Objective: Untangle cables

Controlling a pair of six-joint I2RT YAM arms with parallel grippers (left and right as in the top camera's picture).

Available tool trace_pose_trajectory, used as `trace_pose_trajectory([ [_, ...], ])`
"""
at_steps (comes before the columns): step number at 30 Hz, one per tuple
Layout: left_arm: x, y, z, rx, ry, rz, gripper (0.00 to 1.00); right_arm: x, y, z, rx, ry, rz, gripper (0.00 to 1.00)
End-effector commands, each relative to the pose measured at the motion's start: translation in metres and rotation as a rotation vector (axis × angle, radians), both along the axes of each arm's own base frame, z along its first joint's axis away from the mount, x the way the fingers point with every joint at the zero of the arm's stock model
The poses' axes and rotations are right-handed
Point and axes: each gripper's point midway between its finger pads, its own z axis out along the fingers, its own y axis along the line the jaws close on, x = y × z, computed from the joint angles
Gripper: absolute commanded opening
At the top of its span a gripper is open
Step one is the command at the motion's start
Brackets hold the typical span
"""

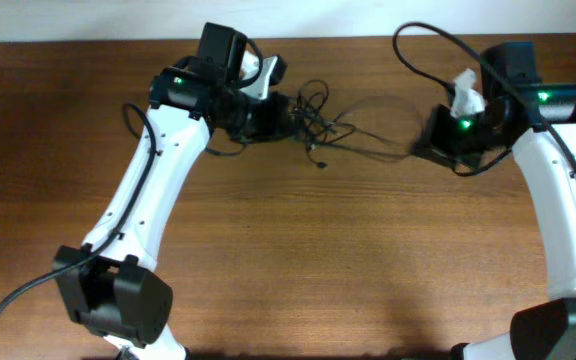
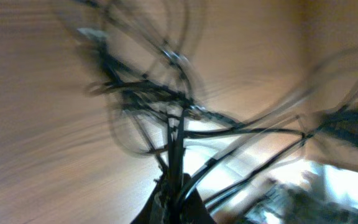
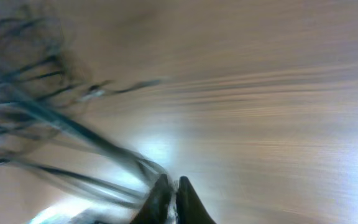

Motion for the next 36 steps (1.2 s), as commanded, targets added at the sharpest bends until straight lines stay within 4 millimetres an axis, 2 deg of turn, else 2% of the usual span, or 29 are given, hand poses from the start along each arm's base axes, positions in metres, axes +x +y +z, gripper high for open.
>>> trace_pose_trajectory([
  [1,0.029,0.12,0.008,0.402,-0.129,0.258,0.0,-0.014,-0.114,-0.004,-0.44,0.046,-0.247,0.04],
  [4,0.021,0.131,0.004,0.472,-0.105,0.262,0.0,-0.018,-0.12,-0.004,-0.476,0.063,-0.291,0.04],
  [7,0.017,0.118,0.002,0.422,-0.088,0.226,0.0,-0.016,-0.107,-0.006,-0.4,0.059,-0.261,0.04],
  [9,0.014,0.1,0.003,0.352,-0.079,0.183,0.0,-0.009,-0.086,-0.006,-0.297,0.025,-0.161,0.04],
  [12,0.005,0.061,0.001,0.25,-0.064,0.059,0.0,0.0,-0.065,-0.003,-0.187,-0.021,-0.094,0.04],
  [14,-0.002,0.033,-0.009,0.235,-0.042,-0.013,0.0,0.001,-0.064,-0.002,-0.182,-0.025,-0.093,0.04],
  [16,-0.016,-0.006,-0.022,0.207,-0.007,-0.112,0.0,0.001,-0.064,-0.002,-0.182,-0.026,-0.093,0.04],
  [17,-0.023,-0.023,-0.028,0.204,0.008,-0.158,0.08,0.001,-0.064,-0.002,-0.182,-0.026,-0.094,0.04],
  [19,-0.039,-0.055,-0.037,0.213,0.006,-0.259,0.69,0.002,-0.065,-0.002,-0.182,-0.028,-0.094,0.06],
  [20,-0.042,-0.062,-0.035,0.216,-0.024,-0.308,0.82,0.003,-0.065,-0.002,-0.182,-0.031,-0.094,0.11],
  [22,-0.043,-0.069,-0.023,0.218,-0.076,-0.365,0.97,0.003,-0.065,-0.002,-0.182,-0.034,-0.094,0.15],
  [23,-0.042,-0.069,-0.015,0.22,-0.099,-0.386,1.0,0.003,-0.065,-0.002,-0.182,-0.034,-0.094,0.17],
  [25,-0.043,-0.066,0.006,0.238,-0.162,-0.463,0.99,0.003,-0.065,-0.002,-0.182,-0.034,-0.094,0.2],
  [27,-0.037,-0.052,0.014,0.297,-0.197,-0.466,1.0,0.003,-0.065,-0.002,-0.182,-0.034,-0.094,0.21],
  [29,-0.027,-0.038,0.012,0.336,-0.198,-0.429,1.0,0.003,-0.065,-0.002,-0.182,-0.033,-0.094,0.22],
  [32,-0.013,-0.027,0.002,0.34,-0.18,-0.392,1.0,0.003,-0.065,-0.002,-0.182,-0.033,-0.094,0.25],
  [34,-0.006,-0.029,-0.017,0.347,-0.143,-0.398,0.92,0.003,-0.065,-0.003,-0.182,-0.031,-0.094,0.26],
  [36,-0.006,-0.038,-0.043,0.332,-0.107,-0.487,0.88,0.003,-0.065,-0.003,-0.182,-0.029,-0.094,0.26],
])
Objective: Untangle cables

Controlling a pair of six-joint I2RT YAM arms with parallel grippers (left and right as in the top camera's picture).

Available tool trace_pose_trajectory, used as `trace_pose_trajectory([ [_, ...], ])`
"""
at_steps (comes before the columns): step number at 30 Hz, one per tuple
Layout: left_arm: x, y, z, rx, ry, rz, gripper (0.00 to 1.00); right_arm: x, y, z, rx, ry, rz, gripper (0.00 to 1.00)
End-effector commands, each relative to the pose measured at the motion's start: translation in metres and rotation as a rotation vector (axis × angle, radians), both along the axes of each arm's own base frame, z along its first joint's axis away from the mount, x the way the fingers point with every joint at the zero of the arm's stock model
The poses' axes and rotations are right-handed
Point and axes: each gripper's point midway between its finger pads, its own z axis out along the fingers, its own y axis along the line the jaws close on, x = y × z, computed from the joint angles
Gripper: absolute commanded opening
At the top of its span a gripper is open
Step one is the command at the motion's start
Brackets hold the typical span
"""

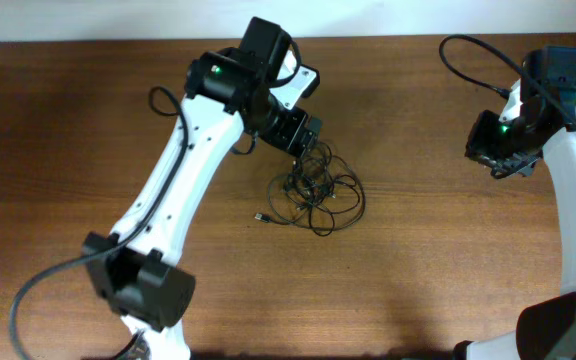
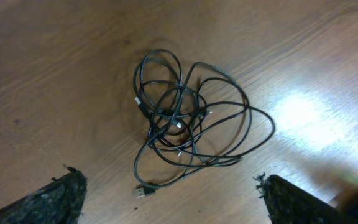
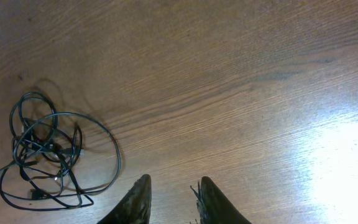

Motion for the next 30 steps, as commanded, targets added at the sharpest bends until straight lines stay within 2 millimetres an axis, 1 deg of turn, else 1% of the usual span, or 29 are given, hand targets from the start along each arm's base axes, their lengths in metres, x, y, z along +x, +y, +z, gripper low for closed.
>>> trace_pose_trajectory([
  [1,0.008,-0.017,-0.053,0.015,0.087,-0.138,0.85,-0.001,0.003,0.004,0.002,-0.015,0.013,0.27],
  [2,0.012,-0.019,-0.071,0.024,0.111,-0.154,0.83,-0.001,0.003,0.004,0.002,-0.015,0.013,0.27],
  [3,0.015,-0.021,-0.084,0.032,0.126,-0.163,0.77,-0.001,0.003,0.004,0.002,-0.015,0.013,0.29],
  [5,0.023,-0.024,-0.11,0.043,0.15,-0.167,0.71,-0.001,0.003,0.004,0.002,-0.015,0.013,0.31],
  [7,0.029,-0.026,-0.126,0.046,0.155,-0.174,0.67,-0.001,0.003,0.004,0.002,-0.014,0.014,0.32],
  [8,0.03,-0.027,-0.137,0.052,0.167,-0.178,0.64,-0.002,0.003,0.004,0.003,-0.011,0.014,0.32],
  [10,0.03,-0.027,-0.154,0.063,0.194,-0.187,0.64,-0.002,0.003,0.004,0.002,-0.01,0.014,0.32],
  [11,0.032,-0.028,-0.161,0.064,0.198,-0.187,0.59,-0.002,0.003,0.004,0.003,-0.011,0.014,0.32],
  [13,0.034,-0.033,-0.176,0.057,0.207,-0.191,0.47,-0.002,0.003,0.003,0.002,-0.01,0.014,0.32],
  [15,0.038,-0.038,-0.189,0.054,0.206,-0.188,0.3,-0.002,0.003,0.003,0.002,-0.009,0.014,0.32],
  [17,0.044,-0.042,-0.19,0.039,0.199,-0.138,0.09,-0.002,0.003,0.003,0.002,-0.01,0.014,0.32],
  [18,0.047,-0.043,-0.19,0.032,0.196,-0.115,0.0,-0.002,0.003,0.003,0.002,-0.01,0.014,0.32],
  [20,0.051,-0.045,-0.185,0.019,0.192,-0.077,0.0,-0.002,0.003,0.003,0.002,-0.01,0.014,0.32],
  [21,0.053,-0.046,-0.179,0.008,0.19,-0.066,0.0,-0.002,0.003,0.003,0.002,-0.01,0.014,0.32],
  [23,0.058,-0.047,-0.155,-0.033,0.189,-0.064,0.0,-0.002,0.003,0.003,0.003,-0.01,0.014,0.32],
  [26,0.063,-0.05,-0.105,-0.066,0.158,-0.068,0.0,-0.002,0.003,0.003,0.002,-0.009,0.015,0.32],
  [28,0.061,-0.054,-0.063,-0.104,0.123,-0.078,0.0,-0.002,0.003,0.003,0.001,-0.01,0.021,0.33],
  [29,0.06,-0.054,-0.047,-0.12,0.109,-0.081,0.0,-0.002,0.003,0.003,0.001,-0.01,0.021,0.32],
  [30,0.059,-0.051,-0.026,-0.133,0.084,-0.079,0.0,-0.002,0.003,0.003,0.001,-0.01,0.021,0.32],
])
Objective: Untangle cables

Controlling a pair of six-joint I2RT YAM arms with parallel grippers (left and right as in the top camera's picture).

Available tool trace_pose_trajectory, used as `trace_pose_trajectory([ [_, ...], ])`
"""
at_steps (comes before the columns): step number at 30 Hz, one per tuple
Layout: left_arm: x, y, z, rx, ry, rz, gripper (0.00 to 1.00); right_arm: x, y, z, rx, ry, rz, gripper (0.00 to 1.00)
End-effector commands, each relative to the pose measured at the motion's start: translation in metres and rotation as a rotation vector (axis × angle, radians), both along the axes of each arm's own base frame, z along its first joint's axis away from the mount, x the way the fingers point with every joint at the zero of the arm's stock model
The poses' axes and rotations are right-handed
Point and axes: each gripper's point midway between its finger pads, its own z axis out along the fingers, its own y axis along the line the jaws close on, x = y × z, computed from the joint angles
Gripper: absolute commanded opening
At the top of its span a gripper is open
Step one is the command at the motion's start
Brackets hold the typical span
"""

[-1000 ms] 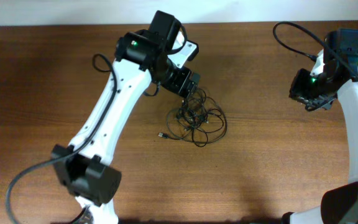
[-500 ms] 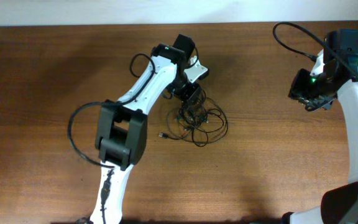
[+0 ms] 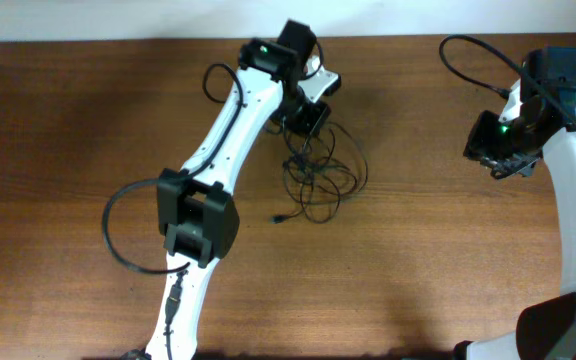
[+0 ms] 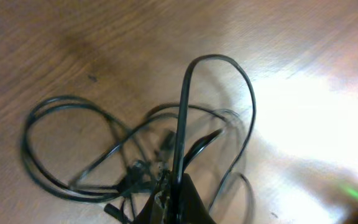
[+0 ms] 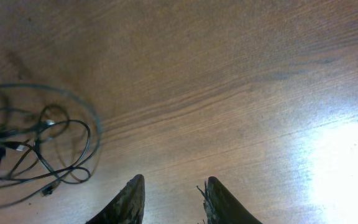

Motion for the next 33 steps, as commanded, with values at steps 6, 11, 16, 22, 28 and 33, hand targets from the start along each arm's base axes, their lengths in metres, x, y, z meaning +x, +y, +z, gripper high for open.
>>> trace_pose_trajectory([
  [6,-0.017,-0.012,0.114,-0.2,-0.115,-0.026,0.0,-0.002,0.003,0.003,0.002,-0.009,0.018,0.32],
  [11,-0.024,-0.008,0.157,-0.28,-0.192,-0.028,0.0,-0.002,0.005,0.003,0.012,-0.01,0.021,0.33],
  [16,-0.035,-0.004,0.208,-0.346,-0.316,-0.017,0.0,0.0,0.02,0.006,0.086,-0.032,0.088,0.32],
  [22,-0.054,0.0,0.261,-0.427,-0.42,-0.017,0.0,0.01,0.059,0.024,0.293,-0.125,0.214,0.32],
  [28,-0.062,0.011,0.309,-0.508,-0.524,0.041,0.0,0.01,0.059,0.024,0.293,-0.123,0.215,0.33],
  [33,-0.059,0.049,0.327,-0.529,-0.522,0.184,0.0,0.01,0.059,0.024,0.287,-0.129,0.232,0.37],
])
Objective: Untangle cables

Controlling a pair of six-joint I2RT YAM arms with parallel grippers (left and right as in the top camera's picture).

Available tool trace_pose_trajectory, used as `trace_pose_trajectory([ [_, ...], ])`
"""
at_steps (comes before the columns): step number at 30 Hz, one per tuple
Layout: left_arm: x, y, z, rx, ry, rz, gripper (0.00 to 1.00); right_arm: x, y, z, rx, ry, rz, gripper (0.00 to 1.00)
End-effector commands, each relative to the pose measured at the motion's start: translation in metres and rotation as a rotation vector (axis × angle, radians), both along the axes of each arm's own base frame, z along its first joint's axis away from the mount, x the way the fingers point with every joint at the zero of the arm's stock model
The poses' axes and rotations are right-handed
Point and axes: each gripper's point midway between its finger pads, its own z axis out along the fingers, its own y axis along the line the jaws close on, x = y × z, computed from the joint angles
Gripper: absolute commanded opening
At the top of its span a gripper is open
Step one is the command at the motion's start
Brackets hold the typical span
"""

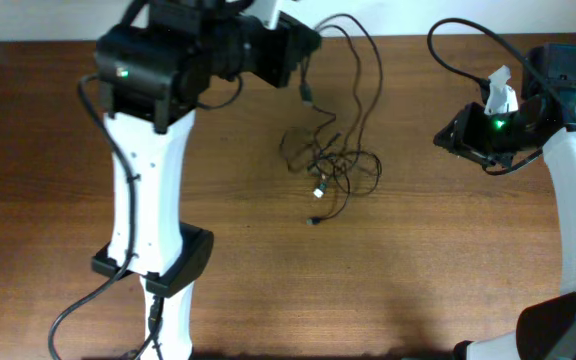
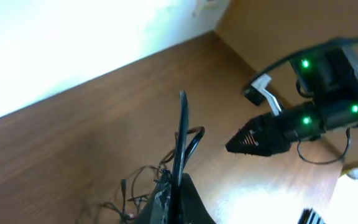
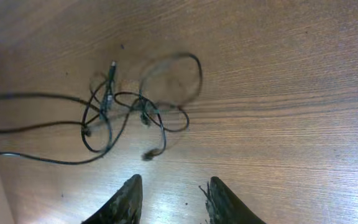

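Note:
A tangle of thin black cables [image 1: 333, 165] hangs partly lifted over the middle of the wooden table, its lower loops and plugs [image 3: 138, 115] near the surface. My left gripper [image 2: 174, 186] is raised high at the back of the table and shut on one black cable [image 2: 182, 134] that runs up from between its fingers. Long loops [image 1: 363, 60] trail from it down to the knot. My right gripper [image 3: 174, 196] stands open at the right, low over bare wood, apart from the cables.
The wooden table [image 1: 438, 280] reaches to a white wall at the back. The right arm's own black lead [image 1: 458, 45] arcs above its wrist. The left arm's white links [image 1: 148, 180] rise over the table's left half.
My left gripper, shut on a cable, has risen from table level to high at the back, and the tangle now hangs stretched below it. The right arm has turned towards the tangle, still open.
At first both grippers were shut on the cables, pulling them apart across the table. Then both stood open with the tangle lying in a heap between them. After that the left gripper was shut on one cable in the heap, and now holds it lifted high.

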Motion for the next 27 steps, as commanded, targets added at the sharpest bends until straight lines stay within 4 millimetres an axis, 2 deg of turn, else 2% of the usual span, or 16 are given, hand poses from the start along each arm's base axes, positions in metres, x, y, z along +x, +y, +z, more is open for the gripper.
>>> trace_pose_trajectory([
  [1,-0.009,0.029,0.021,-0.064,0.026,0.09,0.0,-0.002,0.005,0.004,0.001,-0.022,0.037,0.37],
  [2,-0.008,0.037,0.017,-0.057,0.047,0.11,0.0,-0.002,0.005,0.004,0.001,-0.022,0.037,0.38],
  [5,0.005,0.081,-0.011,0.039,0.137,0.277,0.0,-0.003,0.005,0.004,0.002,-0.021,0.037,0.38],
  [9,0.03,0.117,-0.052,0.188,0.216,0.444,0.0,-0.004,0.005,0.003,0.002,-0.014,0.036,0.38],
  [11,0.04,0.136,-0.093,0.315,0.318,0.517,0.0,-0.004,0.004,0.003,0.001,-0.014,0.036,0.38],
  [14,0.041,0.144,-0.152,0.433,0.482,0.526,0.0,-0.004,0.005,0.003,0.001,-0.014,0.036,0.38],
  [21,0.044,0.146,-0.257,0.54,0.679,0.499,0.0,-0.006,0.005,0.002,0.001,-0.007,0.039,0.39],
  [22,0.043,0.147,-0.268,0.546,0.695,0.498,0.01,-0.007,0.004,0.002,-0.002,-0.002,0.038,0.38],
  [23,0.045,0.15,-0.278,0.549,0.705,0.502,0.1,-0.01,0.003,0.0,-0.009,0.012,0.036,0.38],
  [24,0.048,0.154,-0.283,0.552,0.696,0.496,0.54,-0.012,0.001,-0.002,-0.021,0.025,0.032,0.38],
  [25,0.05,0.157,-0.282,0.555,0.683,0.486,0.82,-0.012,0.001,-0.002,-0.024,0.026,0.034,0.38],
  [27,0.054,0.158,-0.267,0.548,0.638,0.474,0.96,-0.012,0.001,-0.002,-0.024,0.024,0.034,0.38],
])
